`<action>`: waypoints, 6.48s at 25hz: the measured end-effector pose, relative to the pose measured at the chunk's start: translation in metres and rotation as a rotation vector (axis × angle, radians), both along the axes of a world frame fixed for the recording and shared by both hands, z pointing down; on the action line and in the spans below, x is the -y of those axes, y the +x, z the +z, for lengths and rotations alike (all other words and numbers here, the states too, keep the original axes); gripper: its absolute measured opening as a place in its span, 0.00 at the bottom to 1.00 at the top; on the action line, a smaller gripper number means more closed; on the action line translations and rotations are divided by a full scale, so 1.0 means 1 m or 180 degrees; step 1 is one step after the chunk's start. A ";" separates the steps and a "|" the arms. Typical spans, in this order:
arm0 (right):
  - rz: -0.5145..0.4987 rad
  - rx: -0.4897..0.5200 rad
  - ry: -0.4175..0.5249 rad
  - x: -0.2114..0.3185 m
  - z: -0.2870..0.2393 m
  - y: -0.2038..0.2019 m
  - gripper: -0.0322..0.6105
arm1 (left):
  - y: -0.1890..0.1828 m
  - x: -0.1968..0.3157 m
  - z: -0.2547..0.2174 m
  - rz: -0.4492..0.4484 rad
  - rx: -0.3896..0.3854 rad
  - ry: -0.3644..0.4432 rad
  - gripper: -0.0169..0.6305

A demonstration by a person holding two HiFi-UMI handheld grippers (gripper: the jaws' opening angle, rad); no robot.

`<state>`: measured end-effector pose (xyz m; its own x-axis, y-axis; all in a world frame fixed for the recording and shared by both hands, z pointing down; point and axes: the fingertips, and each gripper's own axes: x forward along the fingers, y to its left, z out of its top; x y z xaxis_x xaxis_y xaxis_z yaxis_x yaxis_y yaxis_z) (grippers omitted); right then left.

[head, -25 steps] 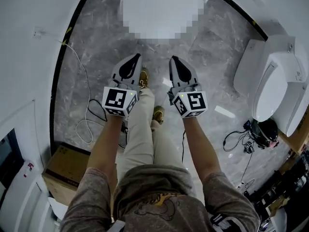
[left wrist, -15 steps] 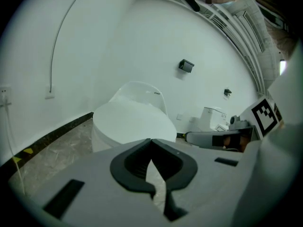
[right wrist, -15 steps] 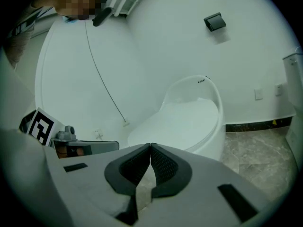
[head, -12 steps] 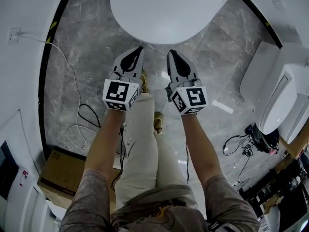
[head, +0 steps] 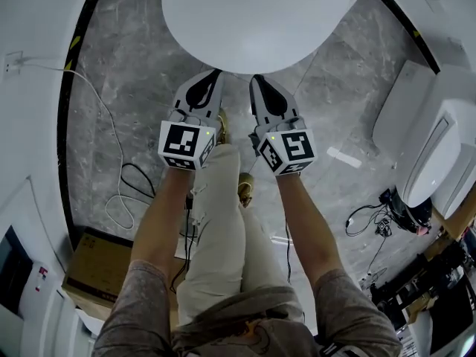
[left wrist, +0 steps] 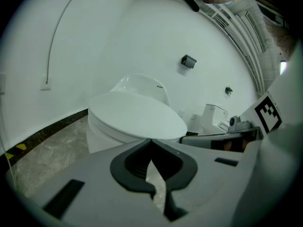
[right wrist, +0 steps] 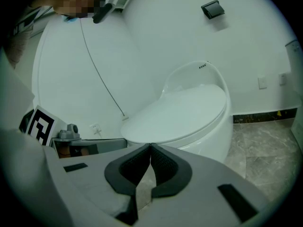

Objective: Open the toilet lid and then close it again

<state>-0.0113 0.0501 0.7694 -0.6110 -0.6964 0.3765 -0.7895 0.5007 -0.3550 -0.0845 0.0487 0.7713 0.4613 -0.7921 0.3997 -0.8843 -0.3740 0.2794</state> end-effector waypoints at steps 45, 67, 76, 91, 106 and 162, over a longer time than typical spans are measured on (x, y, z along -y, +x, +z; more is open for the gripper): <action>0.0579 0.0122 0.0017 0.193 -0.330 0.065 0.09 | 0.069 0.202 -0.367 0.0486 -0.0035 0.0436 0.04; 0.0515 0.0006 -0.0088 0.339 -0.374 0.114 0.09 | 0.121 0.363 -0.413 0.0504 0.0027 0.0340 0.04; 0.0483 0.0058 0.0003 0.371 -0.392 0.122 0.09 | 0.124 0.395 -0.428 0.0505 0.0053 0.0410 0.04; 0.0563 0.0229 0.0083 0.418 -0.410 0.143 0.35 | 0.126 0.442 -0.444 0.0630 0.0179 0.0526 0.35; 0.0313 0.0140 -0.0092 0.459 -0.384 0.147 0.36 | 0.146 0.499 -0.413 0.0938 0.0470 0.0365 0.39; 0.0131 0.0017 -0.0445 0.080 -0.218 0.019 0.37 | 0.001 0.091 -0.231 0.0598 0.0284 -0.0322 0.31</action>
